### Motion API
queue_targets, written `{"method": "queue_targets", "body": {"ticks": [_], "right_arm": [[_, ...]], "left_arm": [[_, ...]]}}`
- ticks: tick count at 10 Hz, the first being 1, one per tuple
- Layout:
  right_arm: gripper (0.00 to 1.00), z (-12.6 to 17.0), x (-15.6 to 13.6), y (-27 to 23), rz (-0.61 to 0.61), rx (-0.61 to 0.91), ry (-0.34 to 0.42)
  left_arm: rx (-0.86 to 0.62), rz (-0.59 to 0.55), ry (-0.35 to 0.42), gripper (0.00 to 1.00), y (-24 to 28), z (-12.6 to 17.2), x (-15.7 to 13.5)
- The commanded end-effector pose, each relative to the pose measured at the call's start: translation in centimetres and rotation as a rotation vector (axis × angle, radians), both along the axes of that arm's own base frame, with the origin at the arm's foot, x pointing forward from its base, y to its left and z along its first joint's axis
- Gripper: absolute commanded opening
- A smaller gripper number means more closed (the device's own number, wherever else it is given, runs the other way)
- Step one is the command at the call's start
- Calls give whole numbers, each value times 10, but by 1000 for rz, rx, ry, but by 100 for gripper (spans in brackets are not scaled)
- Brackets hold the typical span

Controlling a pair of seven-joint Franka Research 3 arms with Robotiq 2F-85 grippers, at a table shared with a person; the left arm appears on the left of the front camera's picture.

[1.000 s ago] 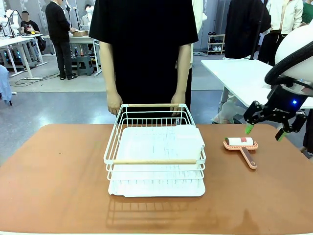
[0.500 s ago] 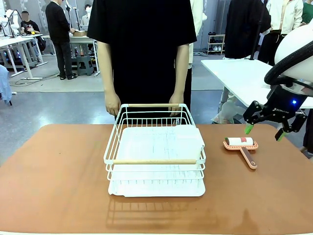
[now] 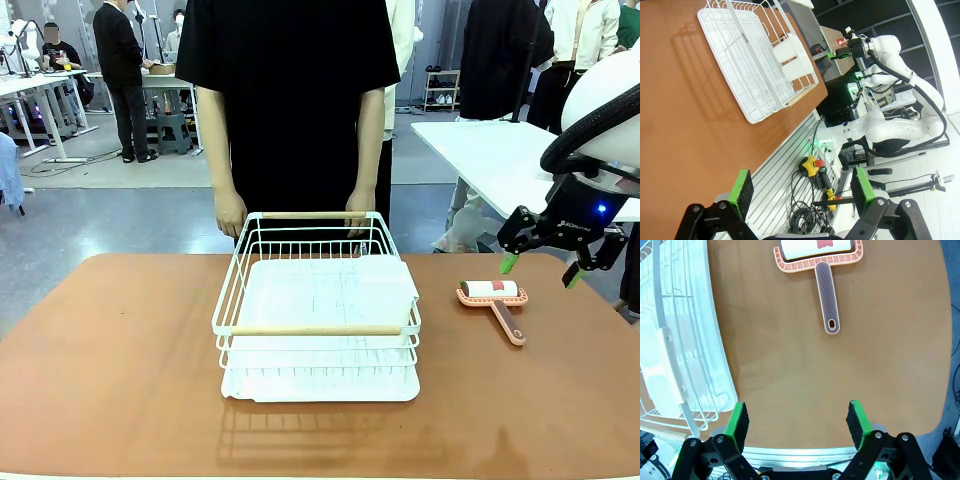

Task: Clean the table.
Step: Place the Lint Roller down when the Dish drying rack is positioned in the middle of the table.

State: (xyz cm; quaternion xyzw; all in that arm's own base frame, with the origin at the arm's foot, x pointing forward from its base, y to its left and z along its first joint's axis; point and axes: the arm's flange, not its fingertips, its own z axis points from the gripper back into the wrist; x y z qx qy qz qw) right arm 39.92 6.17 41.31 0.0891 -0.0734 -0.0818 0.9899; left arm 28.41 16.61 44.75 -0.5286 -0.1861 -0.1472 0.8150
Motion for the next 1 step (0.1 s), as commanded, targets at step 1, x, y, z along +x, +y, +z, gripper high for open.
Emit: {"method": "queue_targets", "body": {"ticks": [1], "right_arm": [[100,1,0,2,8,-6,-6]], "left_arm": [[-17,-1,-21,100,0,1,-3]]}}
